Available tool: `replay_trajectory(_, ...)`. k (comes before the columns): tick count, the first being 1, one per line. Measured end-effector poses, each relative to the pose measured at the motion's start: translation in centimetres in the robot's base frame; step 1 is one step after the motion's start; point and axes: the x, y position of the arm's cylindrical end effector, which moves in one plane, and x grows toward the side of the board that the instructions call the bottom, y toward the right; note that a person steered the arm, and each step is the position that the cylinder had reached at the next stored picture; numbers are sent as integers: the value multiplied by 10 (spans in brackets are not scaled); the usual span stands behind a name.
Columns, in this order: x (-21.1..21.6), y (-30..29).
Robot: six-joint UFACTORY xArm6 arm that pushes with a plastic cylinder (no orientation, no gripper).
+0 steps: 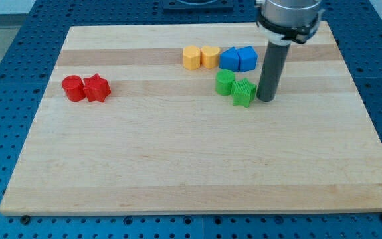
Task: Place the green star on top of the red circle
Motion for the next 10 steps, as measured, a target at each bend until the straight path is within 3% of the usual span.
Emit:
replay_trajectory(3,0,-71)
replay_trajectory(6,-30,-130)
replay_trajectory(8,-33,-107)
replay_trajectory(10,-61,-98)
